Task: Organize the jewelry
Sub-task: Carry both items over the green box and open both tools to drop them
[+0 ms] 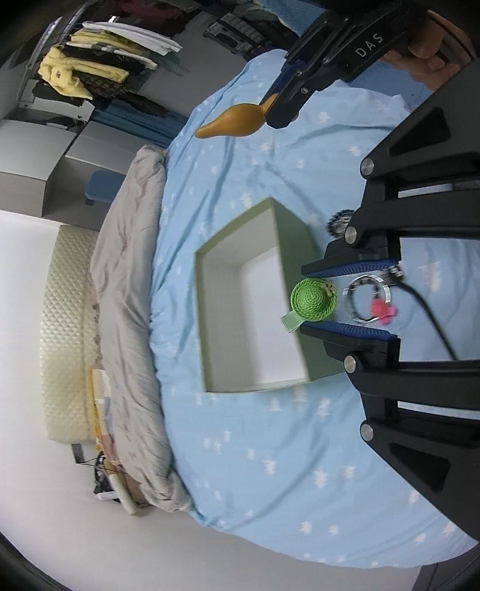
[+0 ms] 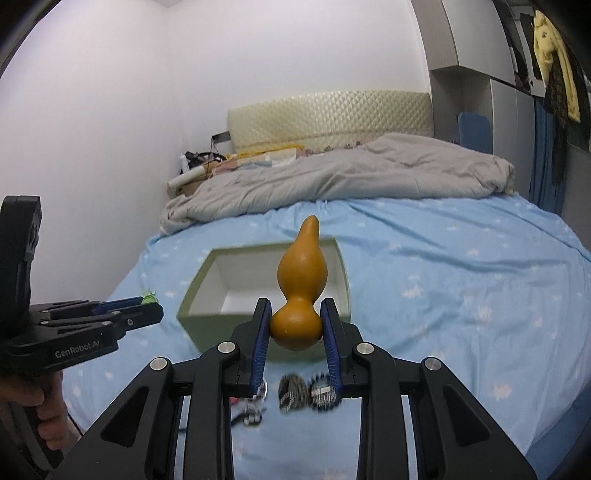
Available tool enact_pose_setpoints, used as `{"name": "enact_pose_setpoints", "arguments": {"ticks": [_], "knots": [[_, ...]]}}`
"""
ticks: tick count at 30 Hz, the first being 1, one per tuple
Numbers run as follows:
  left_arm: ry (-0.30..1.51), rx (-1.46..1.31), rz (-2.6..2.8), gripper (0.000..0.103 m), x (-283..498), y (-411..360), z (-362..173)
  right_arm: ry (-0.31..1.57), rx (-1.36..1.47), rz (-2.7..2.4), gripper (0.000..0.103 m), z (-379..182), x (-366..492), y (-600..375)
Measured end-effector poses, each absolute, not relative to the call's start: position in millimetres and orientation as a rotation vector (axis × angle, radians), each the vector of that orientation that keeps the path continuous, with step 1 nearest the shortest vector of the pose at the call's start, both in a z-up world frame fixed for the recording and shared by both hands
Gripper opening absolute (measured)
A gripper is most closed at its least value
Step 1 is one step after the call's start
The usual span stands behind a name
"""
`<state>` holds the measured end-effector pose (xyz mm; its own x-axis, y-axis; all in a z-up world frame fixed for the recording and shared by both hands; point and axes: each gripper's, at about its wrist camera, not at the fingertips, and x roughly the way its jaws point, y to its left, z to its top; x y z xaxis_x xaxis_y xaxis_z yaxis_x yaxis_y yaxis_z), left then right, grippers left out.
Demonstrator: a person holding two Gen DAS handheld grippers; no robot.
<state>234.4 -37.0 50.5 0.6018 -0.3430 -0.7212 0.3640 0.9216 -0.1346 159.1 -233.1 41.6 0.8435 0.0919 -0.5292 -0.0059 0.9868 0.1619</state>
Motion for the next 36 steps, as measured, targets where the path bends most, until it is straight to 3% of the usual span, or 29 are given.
{"name": "enact_pose_setpoints", "arguments": {"ticks": [13,25,36], "knots": [[0.881,0.017,-0.366,0.023,308,-39,57,0.618,0.139,0.045,0.024,56,240,-236],[1.028,0.041,-0.317,0.024,374,-50,-3,0.827,0.122,0.08,0.024,-15,310,-233],[1.077,0.047,-0.288,0.024,395,-48,-34,0.902,0.121,0.089,0.025,-47,332,-232]]}}
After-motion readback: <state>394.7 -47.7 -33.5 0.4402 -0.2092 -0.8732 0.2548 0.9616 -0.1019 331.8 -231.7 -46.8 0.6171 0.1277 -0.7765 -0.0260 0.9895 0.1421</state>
